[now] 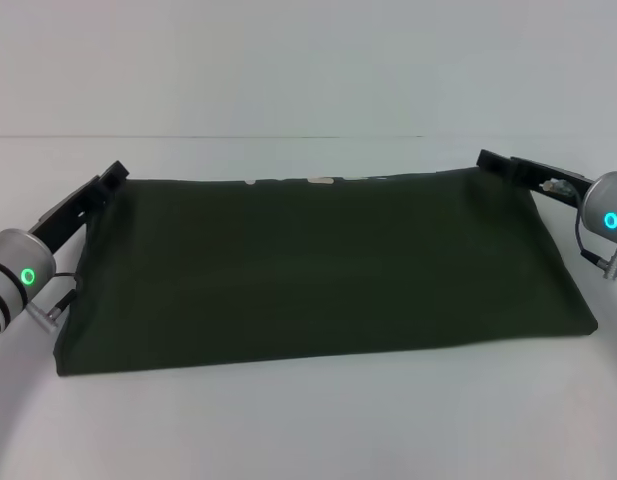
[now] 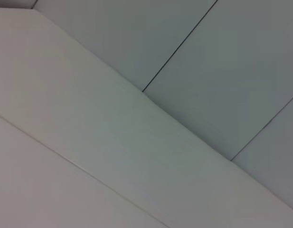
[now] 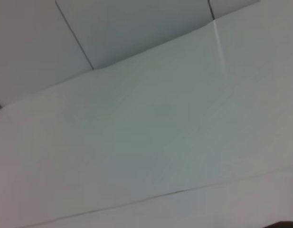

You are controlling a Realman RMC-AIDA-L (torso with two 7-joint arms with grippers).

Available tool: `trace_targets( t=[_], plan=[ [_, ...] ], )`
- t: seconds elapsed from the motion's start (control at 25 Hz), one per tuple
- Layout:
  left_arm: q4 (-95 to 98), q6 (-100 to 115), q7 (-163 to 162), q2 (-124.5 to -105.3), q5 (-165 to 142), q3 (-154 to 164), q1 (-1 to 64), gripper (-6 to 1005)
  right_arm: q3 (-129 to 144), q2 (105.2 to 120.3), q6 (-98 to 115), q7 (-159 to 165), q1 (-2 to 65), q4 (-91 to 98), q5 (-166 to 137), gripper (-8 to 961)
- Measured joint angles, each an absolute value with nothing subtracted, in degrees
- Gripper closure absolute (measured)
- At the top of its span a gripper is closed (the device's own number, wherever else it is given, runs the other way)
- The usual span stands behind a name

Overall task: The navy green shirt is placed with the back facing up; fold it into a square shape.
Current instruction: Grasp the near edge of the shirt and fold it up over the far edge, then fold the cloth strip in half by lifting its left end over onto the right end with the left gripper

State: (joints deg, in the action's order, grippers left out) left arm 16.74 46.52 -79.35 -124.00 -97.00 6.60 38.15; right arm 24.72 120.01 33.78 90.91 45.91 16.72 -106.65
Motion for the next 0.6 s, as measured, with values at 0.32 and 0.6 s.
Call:
trace_targets(
  t=[0.32, 0.6],
  plan=[
    [16.54, 49.33, -79.84, -123.81, -96.36, 6.88, 35.67, 546, 24.66, 119.73, 41.40, 90.79, 40.23, 20.85, -98.49, 136],
    [16.97, 62.76, -91.76, -119.67, -97.30, 10.65, 29.24, 439, 28.29, 118.00, 62.92, 83.80, 34.58, 24.93, -97.55, 49]
  ],
)
